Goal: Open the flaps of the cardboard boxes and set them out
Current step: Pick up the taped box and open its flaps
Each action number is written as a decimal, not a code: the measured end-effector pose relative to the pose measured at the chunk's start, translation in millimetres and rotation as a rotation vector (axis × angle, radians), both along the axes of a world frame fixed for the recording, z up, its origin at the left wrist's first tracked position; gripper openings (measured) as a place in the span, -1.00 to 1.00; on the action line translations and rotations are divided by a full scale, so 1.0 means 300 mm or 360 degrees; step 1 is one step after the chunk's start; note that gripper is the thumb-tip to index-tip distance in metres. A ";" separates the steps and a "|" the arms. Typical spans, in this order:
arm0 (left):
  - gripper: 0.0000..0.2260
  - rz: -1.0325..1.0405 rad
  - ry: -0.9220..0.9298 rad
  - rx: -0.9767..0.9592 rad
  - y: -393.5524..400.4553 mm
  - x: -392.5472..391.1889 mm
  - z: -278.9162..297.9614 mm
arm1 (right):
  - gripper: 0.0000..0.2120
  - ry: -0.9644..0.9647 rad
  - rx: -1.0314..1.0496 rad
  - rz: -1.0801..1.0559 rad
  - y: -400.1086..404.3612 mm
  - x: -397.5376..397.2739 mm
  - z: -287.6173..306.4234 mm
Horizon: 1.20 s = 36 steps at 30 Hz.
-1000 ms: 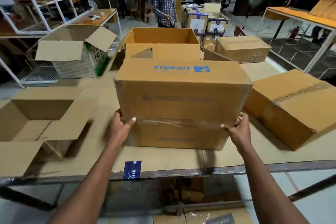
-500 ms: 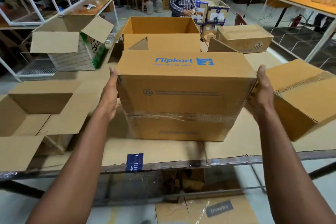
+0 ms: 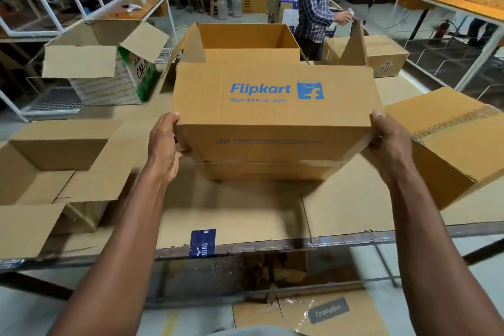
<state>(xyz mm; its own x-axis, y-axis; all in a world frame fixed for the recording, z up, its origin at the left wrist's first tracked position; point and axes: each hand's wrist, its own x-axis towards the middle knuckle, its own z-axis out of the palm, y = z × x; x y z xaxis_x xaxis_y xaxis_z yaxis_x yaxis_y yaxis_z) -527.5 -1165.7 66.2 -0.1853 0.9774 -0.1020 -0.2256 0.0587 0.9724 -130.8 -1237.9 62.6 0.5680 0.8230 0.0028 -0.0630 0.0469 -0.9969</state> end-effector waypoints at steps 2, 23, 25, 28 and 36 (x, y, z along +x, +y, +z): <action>-0.87 -0.0011 -0.0047 0.0066 -0.004 -0.012 -0.054 | -0.64 0.0015 0.0055 0.0105 0.003 0.030 -0.068; -0.68 -0.0069 0.0449 -0.0605 -0.306 0.005 -0.591 | -0.84 0.0118 -0.0391 -0.0134 -0.283 -0.059 -0.596; -0.48 0.0061 0.0366 -0.0317 -0.309 0.004 -0.567 | -0.52 0.0058 -0.0299 -0.0141 -0.285 -0.050 -0.587; -0.42 0.0112 0.0429 -0.0029 -0.296 0.007 -0.510 | -0.52 -0.0091 -0.0219 -0.0190 -0.268 -0.029 -0.549; -0.68 0.0417 0.0761 -0.0026 -0.284 -0.012 -0.521 | -0.61 -0.0363 -0.0270 -0.0430 -0.219 0.012 -0.514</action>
